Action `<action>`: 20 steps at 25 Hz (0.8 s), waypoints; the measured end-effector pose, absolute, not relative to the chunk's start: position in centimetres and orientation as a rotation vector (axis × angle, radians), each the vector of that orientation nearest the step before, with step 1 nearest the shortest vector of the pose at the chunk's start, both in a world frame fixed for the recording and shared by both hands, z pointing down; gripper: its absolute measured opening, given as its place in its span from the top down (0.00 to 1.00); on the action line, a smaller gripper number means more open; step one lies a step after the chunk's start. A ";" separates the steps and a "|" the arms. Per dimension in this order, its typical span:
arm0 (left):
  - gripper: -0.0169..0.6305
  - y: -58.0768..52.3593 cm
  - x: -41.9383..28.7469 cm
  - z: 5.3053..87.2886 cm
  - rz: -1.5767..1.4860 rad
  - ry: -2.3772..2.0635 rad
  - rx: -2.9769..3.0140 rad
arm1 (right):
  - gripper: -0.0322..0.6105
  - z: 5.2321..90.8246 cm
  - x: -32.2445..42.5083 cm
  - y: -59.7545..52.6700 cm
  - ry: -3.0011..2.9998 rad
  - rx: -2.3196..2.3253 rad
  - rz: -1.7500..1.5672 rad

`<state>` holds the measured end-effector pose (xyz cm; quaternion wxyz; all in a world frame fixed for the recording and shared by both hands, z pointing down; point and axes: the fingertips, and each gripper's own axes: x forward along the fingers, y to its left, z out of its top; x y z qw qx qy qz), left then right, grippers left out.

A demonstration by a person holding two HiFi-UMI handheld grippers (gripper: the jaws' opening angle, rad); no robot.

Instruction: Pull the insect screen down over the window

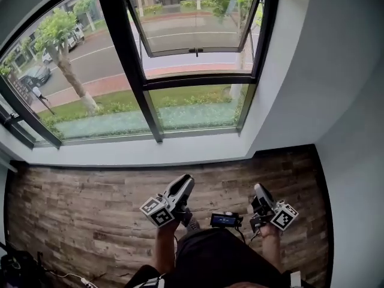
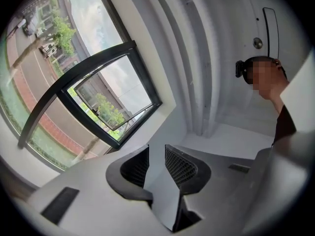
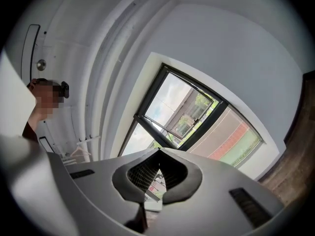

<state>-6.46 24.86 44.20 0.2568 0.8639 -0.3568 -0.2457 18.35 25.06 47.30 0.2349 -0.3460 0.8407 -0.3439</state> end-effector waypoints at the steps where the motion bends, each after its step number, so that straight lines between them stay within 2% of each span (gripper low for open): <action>1: 0.83 24.2 -7.3 44.1 -0.673 -0.965 2.344 | 0.95 47.1 17.6 24.5 2.312 -0.963 -0.933; 13: 0.83 16.7 -17.4 44.8 -0.692 -1.051 2.346 | 0.95 50.1 8.5 15.9 2.350 -0.964 -1.019; 20: 0.83 12.6 -18.7 46.1 -0.476 -1.184 2.381 | 0.95 51.0 4.7 9.3 2.424 -0.863 -1.031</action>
